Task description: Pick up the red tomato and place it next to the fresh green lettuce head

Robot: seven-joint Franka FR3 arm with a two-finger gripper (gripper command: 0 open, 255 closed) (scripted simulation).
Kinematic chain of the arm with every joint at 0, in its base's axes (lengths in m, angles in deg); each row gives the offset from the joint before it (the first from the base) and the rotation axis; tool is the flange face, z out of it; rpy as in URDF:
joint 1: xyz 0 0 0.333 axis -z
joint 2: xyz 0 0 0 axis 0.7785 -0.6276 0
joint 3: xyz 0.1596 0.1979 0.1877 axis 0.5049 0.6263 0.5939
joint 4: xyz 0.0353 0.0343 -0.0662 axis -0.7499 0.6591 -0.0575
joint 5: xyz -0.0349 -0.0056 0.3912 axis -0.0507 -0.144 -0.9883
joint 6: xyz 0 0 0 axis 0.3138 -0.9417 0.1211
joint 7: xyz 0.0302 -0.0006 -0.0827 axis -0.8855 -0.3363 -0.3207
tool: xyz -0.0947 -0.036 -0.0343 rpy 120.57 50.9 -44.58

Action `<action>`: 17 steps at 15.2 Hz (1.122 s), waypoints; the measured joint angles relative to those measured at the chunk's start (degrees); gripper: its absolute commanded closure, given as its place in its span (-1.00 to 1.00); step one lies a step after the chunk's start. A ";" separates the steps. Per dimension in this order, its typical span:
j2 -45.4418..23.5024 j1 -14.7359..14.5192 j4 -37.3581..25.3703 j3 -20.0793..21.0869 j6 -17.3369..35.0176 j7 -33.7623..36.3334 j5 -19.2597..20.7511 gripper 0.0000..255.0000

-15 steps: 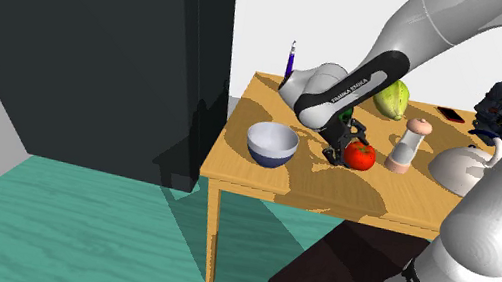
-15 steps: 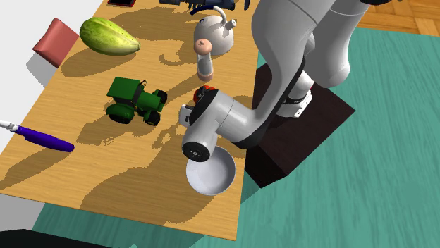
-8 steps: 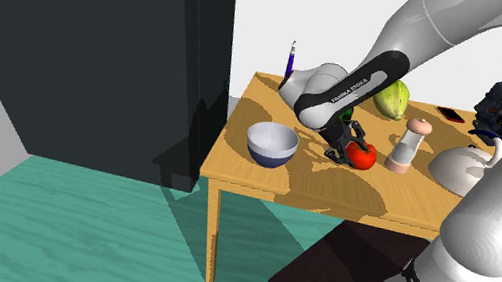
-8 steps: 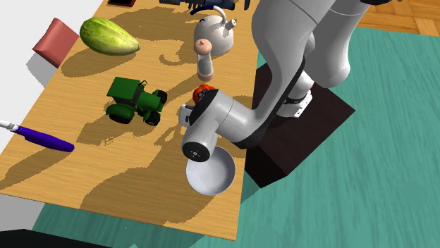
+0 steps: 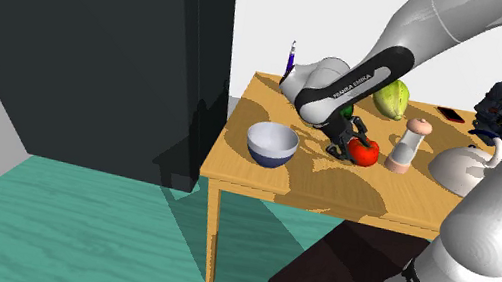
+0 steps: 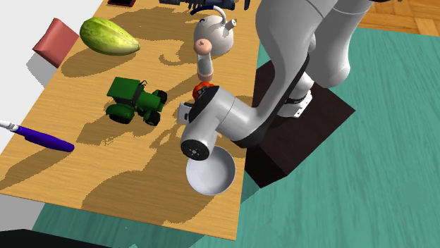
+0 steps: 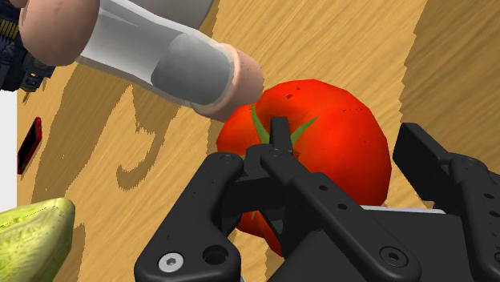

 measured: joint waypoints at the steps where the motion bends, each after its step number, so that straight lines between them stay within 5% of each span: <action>1: 0.72 -0.03 -0.19 0.04 -0.71 -0.54 -0.17 1.00; 17: 8.12 -0.48 -4.54 0.47 -10.24 -7.20 -1.37 1.00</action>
